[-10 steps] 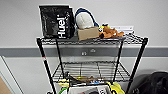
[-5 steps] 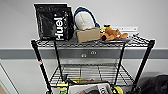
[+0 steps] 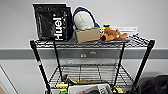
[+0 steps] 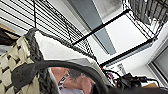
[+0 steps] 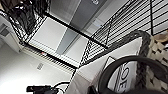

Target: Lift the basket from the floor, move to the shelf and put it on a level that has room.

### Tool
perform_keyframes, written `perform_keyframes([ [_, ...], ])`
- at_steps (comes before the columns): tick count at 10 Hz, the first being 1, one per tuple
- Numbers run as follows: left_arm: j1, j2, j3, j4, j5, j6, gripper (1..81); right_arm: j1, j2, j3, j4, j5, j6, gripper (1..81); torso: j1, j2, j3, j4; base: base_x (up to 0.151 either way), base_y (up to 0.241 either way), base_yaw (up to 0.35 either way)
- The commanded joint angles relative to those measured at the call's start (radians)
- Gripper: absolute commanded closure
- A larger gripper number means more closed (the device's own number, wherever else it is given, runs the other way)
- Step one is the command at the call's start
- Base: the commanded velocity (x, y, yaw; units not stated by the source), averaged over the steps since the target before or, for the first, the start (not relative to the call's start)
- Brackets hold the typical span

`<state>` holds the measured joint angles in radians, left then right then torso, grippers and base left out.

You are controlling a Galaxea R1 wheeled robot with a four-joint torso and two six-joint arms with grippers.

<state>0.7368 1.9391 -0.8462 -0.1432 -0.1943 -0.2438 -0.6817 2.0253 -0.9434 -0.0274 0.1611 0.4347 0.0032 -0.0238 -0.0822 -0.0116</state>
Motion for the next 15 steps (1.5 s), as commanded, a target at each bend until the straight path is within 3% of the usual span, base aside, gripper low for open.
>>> perform_keyframes([
  [1, -0.207, -0.055, 0.101, 0.031, -0.024, -0.006, 81.1, 0.174, -0.02, 0.075, 0.029, 0.055, 0.001, 81.1, 0.0, 0.0, 0.0, 0.0, 0.0, 0.0, 0.0],
  [7, -0.398, -0.071, 0.09, 0.024, -0.001, -0.118, 81.1, 0.314, -0.02, 0.077, 0.106, 0.037, 0.001, 81.1, 0.0, 0.0, 0.0, 0.0, 0.0, 0.0, 0.0],
  [15, -0.613, 0.041, -0.062, -0.075, 0.139, -0.155, 81.1, 0.497, 0.046, -0.058, 0.187, -0.054, 0.003, 81.1, 0.0, 0.0, 0.0, 0.0, 0.0, 0.0, 0.0],
])
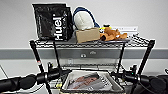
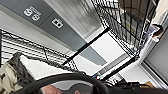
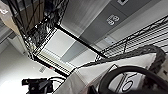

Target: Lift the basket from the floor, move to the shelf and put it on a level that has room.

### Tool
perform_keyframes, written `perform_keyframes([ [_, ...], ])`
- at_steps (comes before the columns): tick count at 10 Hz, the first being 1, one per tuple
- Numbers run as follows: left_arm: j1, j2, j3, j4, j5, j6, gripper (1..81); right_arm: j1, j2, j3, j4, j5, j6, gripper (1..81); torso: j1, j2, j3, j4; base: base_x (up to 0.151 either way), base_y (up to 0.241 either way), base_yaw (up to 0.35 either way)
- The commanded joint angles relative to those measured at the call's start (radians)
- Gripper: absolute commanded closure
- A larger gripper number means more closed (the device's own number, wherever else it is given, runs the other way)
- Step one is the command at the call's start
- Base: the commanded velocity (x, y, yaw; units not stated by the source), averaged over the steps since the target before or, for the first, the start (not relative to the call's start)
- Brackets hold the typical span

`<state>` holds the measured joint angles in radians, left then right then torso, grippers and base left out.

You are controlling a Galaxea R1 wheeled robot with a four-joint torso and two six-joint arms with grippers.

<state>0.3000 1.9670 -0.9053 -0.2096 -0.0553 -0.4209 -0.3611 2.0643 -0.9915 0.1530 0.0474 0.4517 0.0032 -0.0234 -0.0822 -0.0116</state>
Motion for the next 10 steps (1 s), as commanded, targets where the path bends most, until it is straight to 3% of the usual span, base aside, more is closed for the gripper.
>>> perform_keyframes([
  [1, -0.193, 0.023, -0.023, -0.017, 0.002, 0.022, 81.1, 0.191, 0.013, -0.022, 0.02, 0.046, -0.015, 81.1, 0.0, 0.0, 0.0, 0.0, 0.0, 0.0, 0.0],
  [10, -0.295, 0.03, -0.01, -0.086, 0.019, 0.022, 81.1, 0.306, -0.022, 0.005, 0.085, -0.007, -0.013, 81.1, 0.0, 0.0, 0.0, 0.0, 0.0, 0.0, 0.0],
])
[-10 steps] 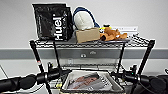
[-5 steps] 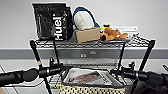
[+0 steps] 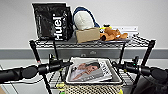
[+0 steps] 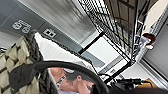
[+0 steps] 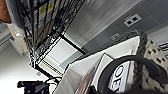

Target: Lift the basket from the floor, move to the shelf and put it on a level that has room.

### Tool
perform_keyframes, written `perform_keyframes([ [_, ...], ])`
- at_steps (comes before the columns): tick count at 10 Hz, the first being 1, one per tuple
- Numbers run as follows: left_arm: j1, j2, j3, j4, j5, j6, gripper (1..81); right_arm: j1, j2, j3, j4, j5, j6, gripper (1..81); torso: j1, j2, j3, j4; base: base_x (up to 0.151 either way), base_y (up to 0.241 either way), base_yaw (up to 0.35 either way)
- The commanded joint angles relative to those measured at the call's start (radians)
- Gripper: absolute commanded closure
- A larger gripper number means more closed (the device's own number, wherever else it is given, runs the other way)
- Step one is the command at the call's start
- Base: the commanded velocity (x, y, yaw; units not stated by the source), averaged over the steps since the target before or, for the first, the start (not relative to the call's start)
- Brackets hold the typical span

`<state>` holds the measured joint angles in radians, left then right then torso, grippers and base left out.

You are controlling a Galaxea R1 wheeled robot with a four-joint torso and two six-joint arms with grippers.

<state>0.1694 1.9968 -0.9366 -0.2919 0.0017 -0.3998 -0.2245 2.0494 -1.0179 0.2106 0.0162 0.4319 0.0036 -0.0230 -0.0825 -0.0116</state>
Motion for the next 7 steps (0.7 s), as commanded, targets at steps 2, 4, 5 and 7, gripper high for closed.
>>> perform_keyframes([
  [2, -0.161, 0.036, -0.043, 0.004, -0.028, 0.001, 81.1, 0.167, 0.022, -0.01, 0.019, 0.024, 0.007, 81.1, 0.0, 0.0, 0.0, 0.0, 0.0, 0.0, 0.0],
  [4, -0.161, 0.068, -0.108, 0.016, -0.022, 0.004, 81.1, 0.168, 0.059, -0.068, -0.002, 0.024, 0.005, 81.1, 0.0, 0.0, 0.0, 0.0, 0.0, 0.0, 0.0],
  [5, -0.165, 0.077, -0.143, 0.03, -0.031, 0.002, 81.1, 0.177, 0.074, -0.1, -0.014, 0.024, 0.005, 81.1, 0.0, 0.0, 0.0, 0.0, 0.0, 0.0, 0.0],
  [7, -0.165, 0.108, -0.22, 0.071, -0.035, 0.003, 81.1, 0.2, 0.111, -0.167, -0.02, 0.024, 0.001, 81.1, 0.0, 0.0, 0.0, 0.0, 0.0, 0.0, 0.0],
])
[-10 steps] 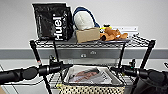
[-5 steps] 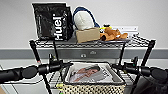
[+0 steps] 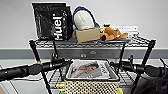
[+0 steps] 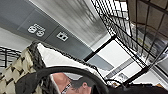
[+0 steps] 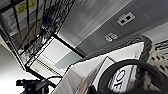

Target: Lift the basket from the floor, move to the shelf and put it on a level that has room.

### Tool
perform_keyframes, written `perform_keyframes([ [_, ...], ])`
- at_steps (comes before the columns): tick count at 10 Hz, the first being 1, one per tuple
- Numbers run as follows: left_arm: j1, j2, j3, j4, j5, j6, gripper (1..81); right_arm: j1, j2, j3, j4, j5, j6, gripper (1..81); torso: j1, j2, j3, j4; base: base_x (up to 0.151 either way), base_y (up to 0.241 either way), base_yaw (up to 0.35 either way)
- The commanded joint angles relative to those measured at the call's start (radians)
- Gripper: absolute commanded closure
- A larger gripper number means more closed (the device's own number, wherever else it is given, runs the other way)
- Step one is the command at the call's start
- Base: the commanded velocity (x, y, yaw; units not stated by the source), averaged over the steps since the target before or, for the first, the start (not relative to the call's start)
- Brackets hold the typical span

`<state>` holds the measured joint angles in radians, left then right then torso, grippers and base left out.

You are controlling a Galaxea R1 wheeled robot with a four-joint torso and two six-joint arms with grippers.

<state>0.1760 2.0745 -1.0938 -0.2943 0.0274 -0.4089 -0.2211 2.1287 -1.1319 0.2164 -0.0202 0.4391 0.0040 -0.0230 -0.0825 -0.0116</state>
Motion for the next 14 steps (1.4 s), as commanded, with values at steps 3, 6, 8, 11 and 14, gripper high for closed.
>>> perform_keyframes([
  [3, -0.175, 0.112, -0.195, 0.113, -0.057, 0.012, 81.1, 0.217, 0.102, -0.192, -0.042, 0.055, -0.011, 81.1, 0.0, 0.0, 0.0, 0.0, 0.0, 0.0, 0.0],
  [6, -0.2, 0.203, -0.343, 0.118, -0.031, 0.012, 81.1, 0.237, 0.165, -0.386, -0.049, -0.024, -0.01, 81.1, 0.0, 0.0, 0.0, 0.0, 0.0, 0.0, 0.0],
  [8, -0.207, 0.26, -0.417, 0.119, 0.006, 0.012, 81.1, 0.239, 0.191, -0.438, -0.055, -0.03, -0.01, 81.1, 0.0, 0.0, -0.001, 0.0, 0.0, 0.0, 0.0],
  [11, -0.229, 0.319, -0.52, 0.121, 0.061, 0.012, 81.1, 0.248, 0.252, -0.537, -0.061, -0.038, -0.008, 81.1, 0.001, 0.001, -0.001, 0.0, 0.0, 0.0, 0.0],
  [14, -0.258, 0.379, -0.618, 0.116, 0.088, 0.012, 81.1, 0.278, 0.348, -0.649, -0.063, -0.101, -0.01, 81.1, 0.001, 0.001, -0.002, 0.0, 0.0, 0.0, 0.0],
])
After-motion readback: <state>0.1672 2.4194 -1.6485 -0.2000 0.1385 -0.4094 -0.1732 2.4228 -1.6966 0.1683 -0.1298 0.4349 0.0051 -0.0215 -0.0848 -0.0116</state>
